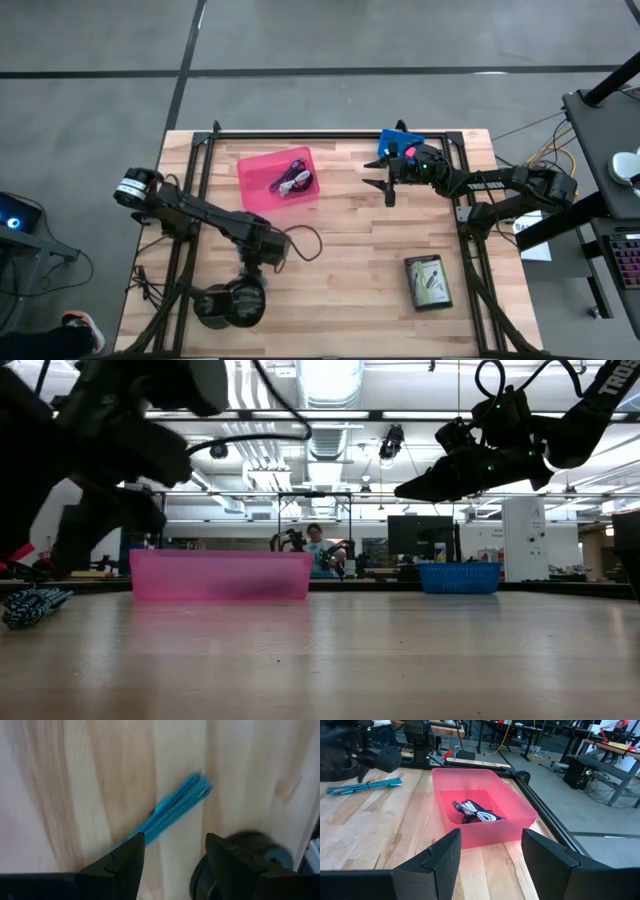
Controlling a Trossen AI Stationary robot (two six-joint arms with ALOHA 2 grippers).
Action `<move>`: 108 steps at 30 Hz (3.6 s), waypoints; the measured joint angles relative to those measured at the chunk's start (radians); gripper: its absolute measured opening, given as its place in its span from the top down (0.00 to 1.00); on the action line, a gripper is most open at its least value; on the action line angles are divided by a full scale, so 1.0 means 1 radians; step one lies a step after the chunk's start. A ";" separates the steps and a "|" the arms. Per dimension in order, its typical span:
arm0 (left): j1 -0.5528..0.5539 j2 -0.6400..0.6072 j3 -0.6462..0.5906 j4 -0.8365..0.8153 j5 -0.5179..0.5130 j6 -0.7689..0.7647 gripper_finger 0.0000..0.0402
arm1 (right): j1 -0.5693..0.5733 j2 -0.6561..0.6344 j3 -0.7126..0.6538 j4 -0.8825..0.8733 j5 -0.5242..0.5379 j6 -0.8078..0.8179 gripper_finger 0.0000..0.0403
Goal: Pick and place items into bin
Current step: Put the blue cable wire into the pink bin, then return to Home Position
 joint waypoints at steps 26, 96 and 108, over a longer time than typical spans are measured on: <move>-0.001 0.091 -0.080 0.071 -0.094 0.108 0.52 | 0.000 0.000 0.000 0.000 0.000 -0.001 0.51; 0.404 -0.007 0.084 0.301 -1.207 -0.210 0.72 | 0.000 0.000 0.000 -0.023 -0.001 -0.003 0.51; 0.403 -0.006 0.041 0.741 -0.963 0.204 0.62 | 0.000 0.000 0.000 -0.023 -0.001 -0.004 0.51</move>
